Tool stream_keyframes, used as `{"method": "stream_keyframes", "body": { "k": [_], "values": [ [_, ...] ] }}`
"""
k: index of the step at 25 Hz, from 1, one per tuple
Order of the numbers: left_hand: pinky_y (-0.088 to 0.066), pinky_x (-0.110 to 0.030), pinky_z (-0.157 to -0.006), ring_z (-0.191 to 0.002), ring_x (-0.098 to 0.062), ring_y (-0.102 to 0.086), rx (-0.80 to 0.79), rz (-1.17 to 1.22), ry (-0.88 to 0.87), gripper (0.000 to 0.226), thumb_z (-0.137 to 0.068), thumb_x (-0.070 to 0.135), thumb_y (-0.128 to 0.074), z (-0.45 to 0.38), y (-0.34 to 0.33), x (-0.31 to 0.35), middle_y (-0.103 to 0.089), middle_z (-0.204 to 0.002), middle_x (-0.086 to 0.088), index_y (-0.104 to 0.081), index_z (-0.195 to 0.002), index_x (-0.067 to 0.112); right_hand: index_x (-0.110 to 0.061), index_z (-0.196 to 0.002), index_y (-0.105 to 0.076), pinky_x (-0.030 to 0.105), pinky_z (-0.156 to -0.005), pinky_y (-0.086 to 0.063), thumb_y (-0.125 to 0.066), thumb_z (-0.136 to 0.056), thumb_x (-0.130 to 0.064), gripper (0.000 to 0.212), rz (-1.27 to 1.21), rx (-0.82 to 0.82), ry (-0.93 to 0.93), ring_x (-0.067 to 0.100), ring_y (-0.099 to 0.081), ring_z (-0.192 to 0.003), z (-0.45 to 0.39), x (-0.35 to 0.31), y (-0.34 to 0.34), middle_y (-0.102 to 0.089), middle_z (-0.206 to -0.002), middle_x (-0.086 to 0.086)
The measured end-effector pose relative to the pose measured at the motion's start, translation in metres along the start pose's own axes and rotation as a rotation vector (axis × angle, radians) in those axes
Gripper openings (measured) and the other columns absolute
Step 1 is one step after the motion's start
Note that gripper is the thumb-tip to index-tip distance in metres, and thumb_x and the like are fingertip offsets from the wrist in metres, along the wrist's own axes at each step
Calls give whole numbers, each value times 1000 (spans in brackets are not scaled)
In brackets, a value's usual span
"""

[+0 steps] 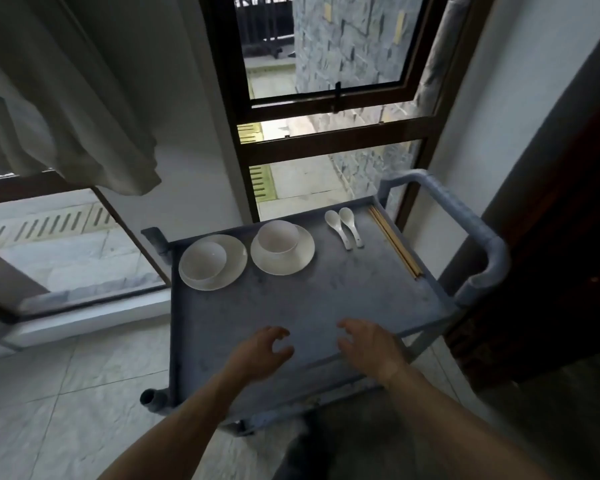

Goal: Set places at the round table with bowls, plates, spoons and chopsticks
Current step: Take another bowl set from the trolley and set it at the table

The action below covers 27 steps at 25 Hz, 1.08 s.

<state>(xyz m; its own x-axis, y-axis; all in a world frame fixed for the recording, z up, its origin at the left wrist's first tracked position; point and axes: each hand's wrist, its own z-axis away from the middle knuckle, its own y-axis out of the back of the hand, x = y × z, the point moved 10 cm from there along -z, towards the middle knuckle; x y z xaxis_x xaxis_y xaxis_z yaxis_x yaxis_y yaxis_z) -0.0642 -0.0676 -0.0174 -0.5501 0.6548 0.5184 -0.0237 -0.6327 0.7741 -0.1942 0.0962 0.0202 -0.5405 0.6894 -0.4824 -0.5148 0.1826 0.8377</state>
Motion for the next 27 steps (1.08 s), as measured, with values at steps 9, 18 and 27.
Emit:
{"method": "stream_keyframes", "body": {
  "k": [9,18,27],
  "values": [
    [-44,-29,-96,-116,-17,-59,139,211,247,44,-88,41,-61,-87,43,-56,-62,-125,6,-56,-129,23,-28,-142,-42,35,-96,-45,-46,-94,-46,52,59,-57,-27,20,-56,-119,-127,-8,3,-55,-136,-1],
    [-40,-27,-69,-81,-19,-64,334,416,425,28,-93,35,-60,-159,75,-80,-65,-91,2,-56,-110,13,-22,-128,-46,42,-87,-49,-53,-91,-39,42,-57,-146,-89,27,-57,-106,-243,-6,-6,-59,-120,5],
    [-57,-51,-75,-87,-29,-63,452,684,653,33,-80,13,-71,-169,61,-84,-61,-91,-6,-44,-99,12,-22,-122,-50,38,-80,-55,-66,-72,-4,55,-502,-252,-217,19,-64,-88,-281,10,-22,-65,-93,-1]
  ]
}}
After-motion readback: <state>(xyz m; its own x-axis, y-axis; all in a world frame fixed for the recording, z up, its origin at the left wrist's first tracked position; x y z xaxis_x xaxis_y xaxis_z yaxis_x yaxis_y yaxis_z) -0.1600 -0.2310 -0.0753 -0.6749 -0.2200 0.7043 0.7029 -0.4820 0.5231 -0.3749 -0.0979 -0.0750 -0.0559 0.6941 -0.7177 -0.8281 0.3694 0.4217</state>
